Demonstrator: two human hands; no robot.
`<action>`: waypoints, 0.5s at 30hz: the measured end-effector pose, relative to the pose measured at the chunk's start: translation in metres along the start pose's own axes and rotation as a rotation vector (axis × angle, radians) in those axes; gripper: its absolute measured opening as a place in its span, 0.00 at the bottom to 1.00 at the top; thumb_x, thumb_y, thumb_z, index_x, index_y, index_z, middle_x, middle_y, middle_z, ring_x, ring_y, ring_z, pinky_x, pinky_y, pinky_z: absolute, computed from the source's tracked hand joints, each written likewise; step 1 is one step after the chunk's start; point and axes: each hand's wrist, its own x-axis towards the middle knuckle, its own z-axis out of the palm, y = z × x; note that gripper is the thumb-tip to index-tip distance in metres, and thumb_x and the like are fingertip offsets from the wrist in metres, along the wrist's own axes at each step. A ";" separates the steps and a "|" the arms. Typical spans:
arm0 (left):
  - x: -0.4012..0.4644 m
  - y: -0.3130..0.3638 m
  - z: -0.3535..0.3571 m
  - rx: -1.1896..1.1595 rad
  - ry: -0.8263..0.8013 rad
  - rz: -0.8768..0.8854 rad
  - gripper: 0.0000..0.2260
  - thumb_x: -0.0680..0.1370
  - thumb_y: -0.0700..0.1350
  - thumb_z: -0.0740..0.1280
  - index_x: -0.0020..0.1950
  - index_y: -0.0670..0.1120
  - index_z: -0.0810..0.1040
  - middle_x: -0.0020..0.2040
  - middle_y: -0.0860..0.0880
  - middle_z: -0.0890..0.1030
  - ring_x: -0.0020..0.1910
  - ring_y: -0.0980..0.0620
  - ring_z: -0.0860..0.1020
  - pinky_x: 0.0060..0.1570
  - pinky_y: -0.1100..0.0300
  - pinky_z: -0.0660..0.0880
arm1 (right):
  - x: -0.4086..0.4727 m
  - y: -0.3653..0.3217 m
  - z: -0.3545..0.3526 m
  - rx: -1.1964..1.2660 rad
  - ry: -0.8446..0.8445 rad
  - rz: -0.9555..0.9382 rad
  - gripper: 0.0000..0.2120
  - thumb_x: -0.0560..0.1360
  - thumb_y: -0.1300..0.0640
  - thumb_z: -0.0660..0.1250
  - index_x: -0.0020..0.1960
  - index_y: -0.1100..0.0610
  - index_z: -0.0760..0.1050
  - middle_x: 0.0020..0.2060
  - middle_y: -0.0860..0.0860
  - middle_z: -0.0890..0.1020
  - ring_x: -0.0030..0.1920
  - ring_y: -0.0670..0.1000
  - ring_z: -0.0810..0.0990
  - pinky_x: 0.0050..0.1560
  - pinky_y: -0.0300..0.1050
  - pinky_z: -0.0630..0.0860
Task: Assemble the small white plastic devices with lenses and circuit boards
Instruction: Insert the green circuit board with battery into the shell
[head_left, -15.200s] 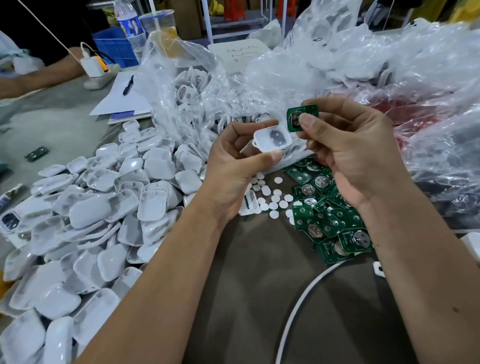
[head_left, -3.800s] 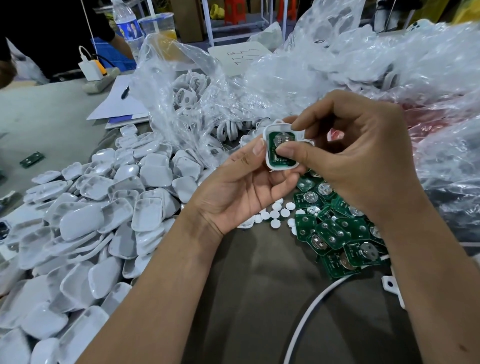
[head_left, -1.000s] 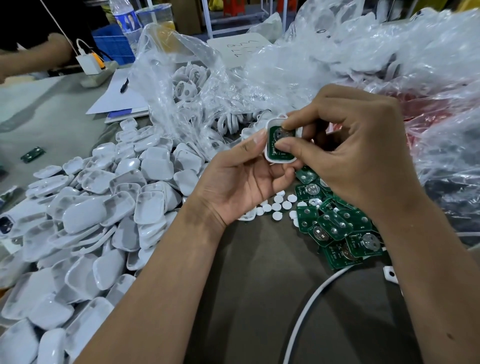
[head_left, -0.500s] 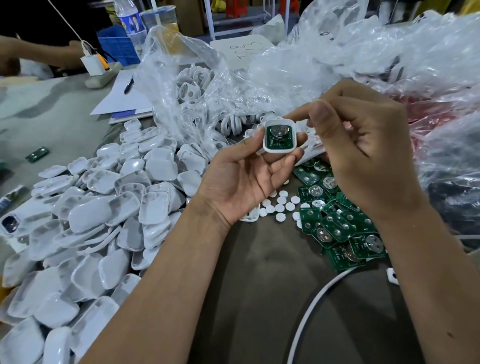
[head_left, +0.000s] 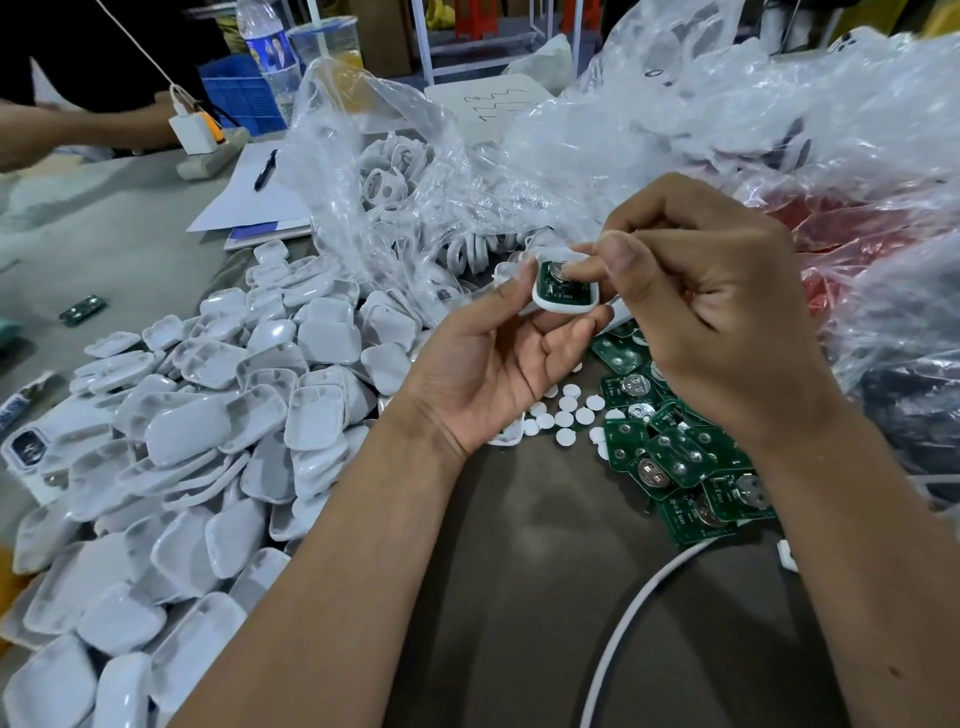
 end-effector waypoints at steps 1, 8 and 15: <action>0.000 0.000 0.000 0.007 -0.002 -0.004 0.13 0.75 0.46 0.67 0.47 0.39 0.87 0.46 0.40 0.86 0.45 0.46 0.87 0.45 0.62 0.83 | 0.000 0.001 0.000 0.001 0.001 -0.001 0.15 0.85 0.57 0.64 0.49 0.61 0.87 0.42 0.58 0.81 0.46 0.57 0.81 0.47 0.55 0.76; 0.000 -0.001 0.002 0.022 0.001 0.000 0.12 0.75 0.45 0.68 0.49 0.38 0.87 0.47 0.38 0.86 0.46 0.44 0.87 0.45 0.61 0.83 | 0.001 0.005 0.001 0.044 0.009 0.006 0.15 0.86 0.58 0.64 0.48 0.62 0.86 0.41 0.55 0.84 0.46 0.54 0.83 0.48 0.54 0.77; -0.001 0.006 0.003 -0.066 0.016 0.071 0.16 0.77 0.43 0.66 0.62 0.37 0.77 0.54 0.34 0.83 0.50 0.39 0.85 0.52 0.55 0.84 | 0.001 0.000 -0.001 0.159 0.027 0.103 0.14 0.86 0.55 0.63 0.58 0.62 0.82 0.48 0.51 0.86 0.41 0.37 0.81 0.42 0.31 0.73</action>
